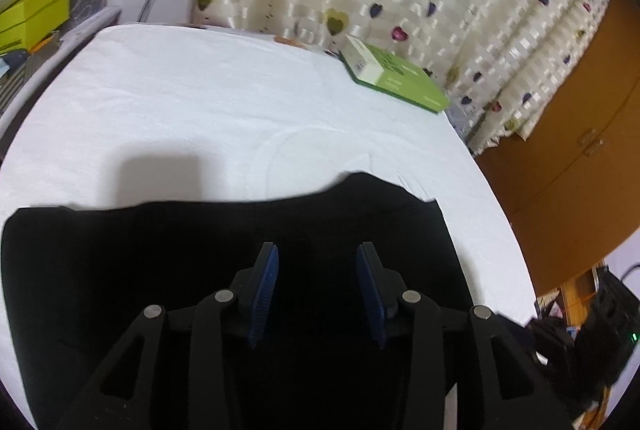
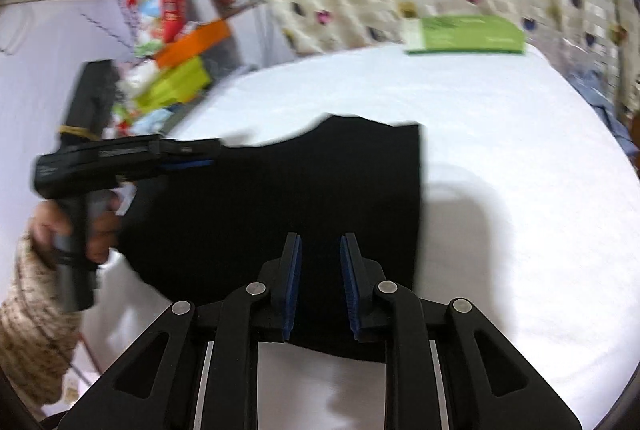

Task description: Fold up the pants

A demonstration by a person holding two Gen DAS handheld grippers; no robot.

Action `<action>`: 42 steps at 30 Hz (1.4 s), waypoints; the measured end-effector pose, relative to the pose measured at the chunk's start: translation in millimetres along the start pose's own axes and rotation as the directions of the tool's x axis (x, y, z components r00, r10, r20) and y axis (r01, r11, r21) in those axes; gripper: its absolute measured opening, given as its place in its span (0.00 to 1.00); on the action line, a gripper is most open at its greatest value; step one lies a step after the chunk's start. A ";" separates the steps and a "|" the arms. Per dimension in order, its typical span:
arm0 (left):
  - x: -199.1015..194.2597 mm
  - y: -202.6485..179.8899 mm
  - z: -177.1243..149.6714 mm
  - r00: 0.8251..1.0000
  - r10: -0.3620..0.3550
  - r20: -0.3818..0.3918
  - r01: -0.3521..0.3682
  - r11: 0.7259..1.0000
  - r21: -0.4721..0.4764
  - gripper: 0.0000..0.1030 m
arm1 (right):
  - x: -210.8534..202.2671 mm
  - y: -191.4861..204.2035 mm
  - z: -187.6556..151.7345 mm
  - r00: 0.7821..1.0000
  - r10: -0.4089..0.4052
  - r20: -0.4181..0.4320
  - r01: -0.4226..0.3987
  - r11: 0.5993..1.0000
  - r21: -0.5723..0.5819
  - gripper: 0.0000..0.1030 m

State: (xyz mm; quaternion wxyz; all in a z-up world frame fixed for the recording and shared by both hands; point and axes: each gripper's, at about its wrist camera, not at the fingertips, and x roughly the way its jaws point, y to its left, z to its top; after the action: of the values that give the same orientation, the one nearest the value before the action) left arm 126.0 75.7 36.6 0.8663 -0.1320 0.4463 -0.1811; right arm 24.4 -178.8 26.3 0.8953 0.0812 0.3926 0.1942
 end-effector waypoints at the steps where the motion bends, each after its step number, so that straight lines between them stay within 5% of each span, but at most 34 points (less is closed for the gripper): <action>1: 2.2 -3.6 -2.7 1.000 0.003 -0.006 -0.003 1.000 0.009 0.42 | 1.1 -4.5 -1.3 1.000 -0.019 -0.005 0.019 1.000 0.008 0.21; 5: 12.3 -14.2 -11.5 0.999 0.003 -0.045 -0.002 1.000 0.030 0.42 | 3.3 -18.1 -9.6 0.998 -0.063 -0.030 0.064 0.998 0.029 0.22; 7: 17.2 -22.0 -15.1 0.998 0.001 -0.064 0.003 0.999 0.051 0.42 | 1.4 -19.8 -12.7 0.997 -0.068 -0.033 0.069 0.997 0.027 0.46; 9: 20.9 -29.2 -15.5 0.997 -0.012 -0.074 0.017 0.998 0.064 0.42 | 1.9 -19.3 -15.0 0.996 -0.076 -0.044 0.076 0.997 0.016 0.54; 18: 44.4 -69.9 -7.4 0.988 -0.075 -0.135 0.091 0.989 0.114 0.47 | 0.9 -23.6 -24.7 0.997 -0.054 -0.049 0.057 0.996 0.068 0.54; 27: 67.3 -109.3 0.7 0.974 -0.098 -0.204 0.132 0.978 0.161 0.55 | -3.9 -36.1 -31.3 0.999 0.034 -0.041 -0.026 0.982 0.187 0.27; 31: 78.3 -128.9 3.2 0.970 -0.056 -0.236 0.108 0.970 0.217 0.56 | -10.4 -39.4 -30.5 0.997 0.077 -0.006 -0.074 0.976 0.205 0.15; 36: 86.8 -145.7 8.7 0.963 -0.028 -0.268 0.102 0.959 0.265 0.60 | -20.0 -21.6 -22.5 0.987 0.150 0.053 -0.156 0.978 0.138 0.13; 42: 89.4 -158.6 14.8 0.958 0.086 -0.275 0.016 0.938 0.348 0.62 | -20.0 9.3 -18.5 0.979 0.192 0.063 -0.193 0.981 0.024 0.13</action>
State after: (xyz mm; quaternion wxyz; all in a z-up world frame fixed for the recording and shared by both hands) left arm 155.0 -104.5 42.0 0.8055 0.0580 0.5301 -0.2584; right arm -4.2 -178.6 29.9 0.8823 0.1380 0.3588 0.2715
